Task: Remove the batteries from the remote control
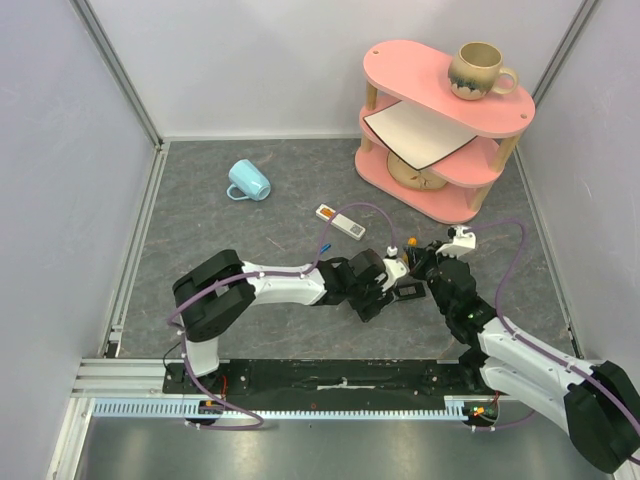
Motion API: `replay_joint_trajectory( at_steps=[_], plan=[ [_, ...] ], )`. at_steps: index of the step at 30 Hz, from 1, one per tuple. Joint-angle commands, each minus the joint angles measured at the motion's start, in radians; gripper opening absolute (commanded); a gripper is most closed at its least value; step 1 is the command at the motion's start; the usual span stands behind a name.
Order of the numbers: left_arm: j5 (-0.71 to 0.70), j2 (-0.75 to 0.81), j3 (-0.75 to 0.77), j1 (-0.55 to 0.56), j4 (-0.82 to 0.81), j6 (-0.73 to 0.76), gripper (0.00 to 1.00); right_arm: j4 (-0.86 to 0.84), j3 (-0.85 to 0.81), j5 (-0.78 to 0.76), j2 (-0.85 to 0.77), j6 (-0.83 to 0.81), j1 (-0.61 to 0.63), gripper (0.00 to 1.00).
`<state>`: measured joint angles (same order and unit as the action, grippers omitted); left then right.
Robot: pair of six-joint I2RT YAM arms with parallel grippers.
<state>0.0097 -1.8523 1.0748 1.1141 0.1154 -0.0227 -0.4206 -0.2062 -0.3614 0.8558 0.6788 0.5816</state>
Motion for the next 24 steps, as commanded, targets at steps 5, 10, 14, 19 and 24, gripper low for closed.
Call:
replay_joint_trajectory(
  at_steps=[5, 10, 14, 19, 24],
  plan=[
    [0.18, -0.059, 0.03, -0.005, -0.014, 0.01, 0.71, 0.037, -0.009, 0.061, -0.008, -0.001, 0.027, 0.0],
    [0.21, -0.021, -0.022, -0.002, -0.016, -0.005, 0.59, 0.037, -0.009, 0.096, -0.034, -0.007, 0.027, 0.0],
    [0.228, 0.008, -0.07, -0.003, -0.046, -0.019, 0.57, 0.028, 0.002, 0.107, -0.054, -0.015, 0.03, 0.0],
    [0.188, -0.021, -0.035, -0.003, -0.02, -0.016, 0.58, 0.0, 0.014, 0.113, -0.021, -0.016, 0.041, 0.0],
    [0.158, -0.028, -0.027, -0.002, -0.017, -0.019, 0.61, -0.049, 0.06, 0.041, -0.018, -0.013, 0.078, 0.0]
  ],
)
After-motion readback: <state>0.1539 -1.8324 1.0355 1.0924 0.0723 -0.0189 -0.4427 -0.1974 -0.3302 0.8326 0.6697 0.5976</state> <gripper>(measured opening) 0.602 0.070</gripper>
